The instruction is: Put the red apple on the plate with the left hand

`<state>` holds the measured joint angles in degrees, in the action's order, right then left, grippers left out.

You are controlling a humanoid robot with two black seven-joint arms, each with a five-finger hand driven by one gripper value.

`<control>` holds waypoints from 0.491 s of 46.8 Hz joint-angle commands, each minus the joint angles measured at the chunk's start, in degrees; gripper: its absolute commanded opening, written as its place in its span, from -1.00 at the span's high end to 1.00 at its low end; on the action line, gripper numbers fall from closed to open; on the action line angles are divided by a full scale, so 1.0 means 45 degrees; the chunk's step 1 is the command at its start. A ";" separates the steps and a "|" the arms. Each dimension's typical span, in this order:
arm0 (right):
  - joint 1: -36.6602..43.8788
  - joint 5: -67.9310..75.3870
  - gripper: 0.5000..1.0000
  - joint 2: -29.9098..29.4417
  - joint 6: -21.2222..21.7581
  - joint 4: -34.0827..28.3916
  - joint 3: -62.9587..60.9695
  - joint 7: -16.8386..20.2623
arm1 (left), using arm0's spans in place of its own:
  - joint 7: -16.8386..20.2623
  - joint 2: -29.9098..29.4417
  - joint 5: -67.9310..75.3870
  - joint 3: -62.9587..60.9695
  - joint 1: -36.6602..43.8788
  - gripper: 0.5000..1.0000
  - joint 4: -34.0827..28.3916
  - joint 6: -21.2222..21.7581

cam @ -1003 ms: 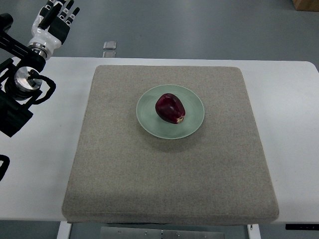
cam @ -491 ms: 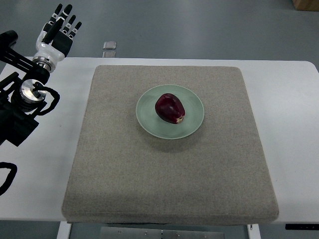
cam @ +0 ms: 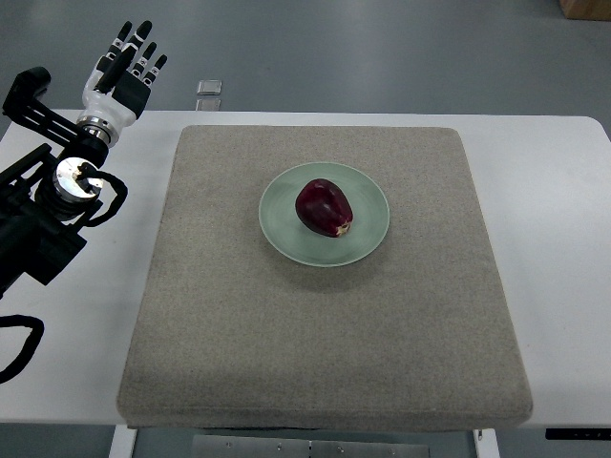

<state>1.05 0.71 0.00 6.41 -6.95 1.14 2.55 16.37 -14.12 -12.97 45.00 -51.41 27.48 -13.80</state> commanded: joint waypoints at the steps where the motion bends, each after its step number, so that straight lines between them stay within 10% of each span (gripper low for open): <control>1: 0.0002 0.0000 -0.72 0.0000 0.0001 -0.0018 0.0000 0.0000 | -0.0004 0.0052 0.0031 -0.0019 -0.0001 -1.00 -0.0090 -0.0019; 23: 0.0002 0.0058 -0.72 0.0000 0.0176 -0.0194 -0.0039 0.0000 | -0.0024 0.0053 0.0168 -0.0117 0.0019 -1.00 -0.0109 -0.0175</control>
<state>1.08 0.98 0.00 7.19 -7.82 0.96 2.56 16.26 -13.73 -12.27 44.56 -51.41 26.92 -14.42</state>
